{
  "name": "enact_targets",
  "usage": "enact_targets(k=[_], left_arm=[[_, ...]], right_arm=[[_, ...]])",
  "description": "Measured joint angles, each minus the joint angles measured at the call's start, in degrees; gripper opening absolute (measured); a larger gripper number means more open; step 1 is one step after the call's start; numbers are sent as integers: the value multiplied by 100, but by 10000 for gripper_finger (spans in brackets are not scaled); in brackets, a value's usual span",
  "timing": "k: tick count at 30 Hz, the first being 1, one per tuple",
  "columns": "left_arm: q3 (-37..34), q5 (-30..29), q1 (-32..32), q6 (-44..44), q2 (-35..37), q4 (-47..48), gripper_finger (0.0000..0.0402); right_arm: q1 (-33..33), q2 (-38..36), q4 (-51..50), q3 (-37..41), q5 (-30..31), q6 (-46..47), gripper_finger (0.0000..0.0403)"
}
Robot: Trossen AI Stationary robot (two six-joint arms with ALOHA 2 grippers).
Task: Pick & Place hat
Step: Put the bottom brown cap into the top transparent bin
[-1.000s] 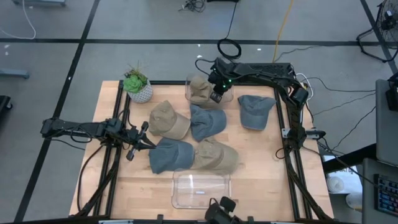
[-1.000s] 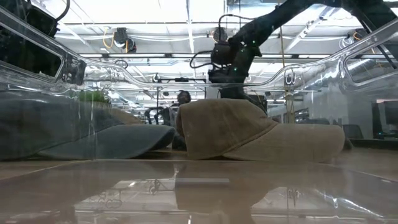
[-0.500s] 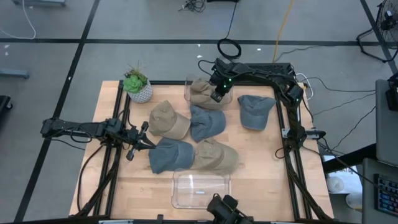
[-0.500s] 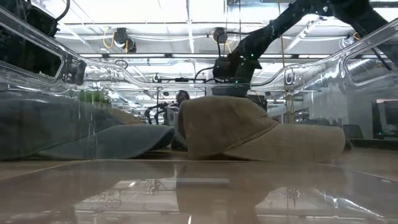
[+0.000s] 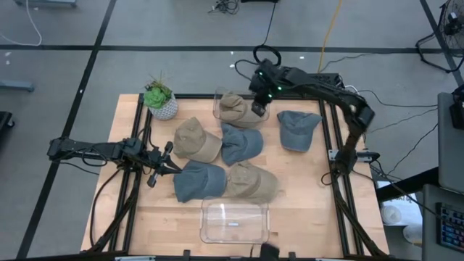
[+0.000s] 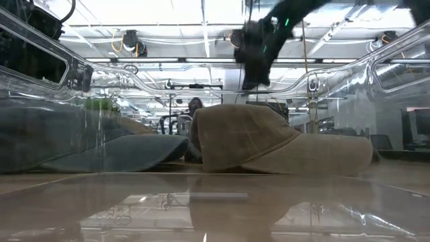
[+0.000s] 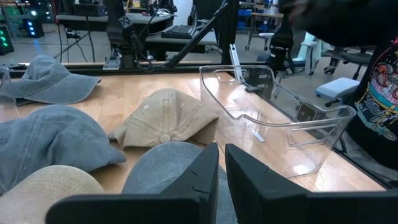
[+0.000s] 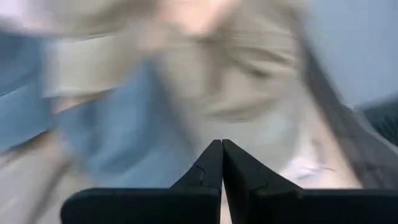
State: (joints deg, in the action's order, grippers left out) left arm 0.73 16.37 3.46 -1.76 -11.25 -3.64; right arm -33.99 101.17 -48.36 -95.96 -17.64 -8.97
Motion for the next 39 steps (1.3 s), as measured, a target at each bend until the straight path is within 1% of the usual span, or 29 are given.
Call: enact_targets(k=[3,5,9,13,16,19,22,24,27,29,31,33,35,39], left_arm=[[0,1,0,0,1,0,37],[0,2,0,0,0,0,37],[0,0,0,0,1,-1,37],[0,2,0,0,1,0,37],[0,1,0,0,0,0,37],[0,2,0,0,2,-1,37],[0,0,0,0,0,-2,37],[0,2,0,0,0,0,37],[0,2,0,0,0,-2,37],[0,0,0,0,2,-5,37],[0,2,0,0,0,0,37],[0,-1,0,0,0,0,37],[0,2,0,2,0,0,37],[0,2,0,0,0,0,37]], right_arm=[[639,-644,-91,167,-19,-344,0],[1199,-1094,69,497,164,-409,0],[2406,-1877,718,1418,733,-251,0],[3438,-2440,1464,2427,1398,355,6],[4009,-2697,2026,3082,1461,809,37],[4446,-2755,2719,3686,1461,1180,93],[4762,-2680,3440,4140,1482,1330,167],[4897,-2554,3755,4309,1607,1492,218],[4950,-2285,3718,4353,1718,1675,279],[4955,-2115,3646,4351,1907,1724,305],[4959,-1925,3685,4352,2001,1699,318],[4959,-1762,3697,4350,2106,1538,320],[4936,-1653,3675,4352,2211,1365,317],[4842,-1569,3693,4352,2207,1291,307]])
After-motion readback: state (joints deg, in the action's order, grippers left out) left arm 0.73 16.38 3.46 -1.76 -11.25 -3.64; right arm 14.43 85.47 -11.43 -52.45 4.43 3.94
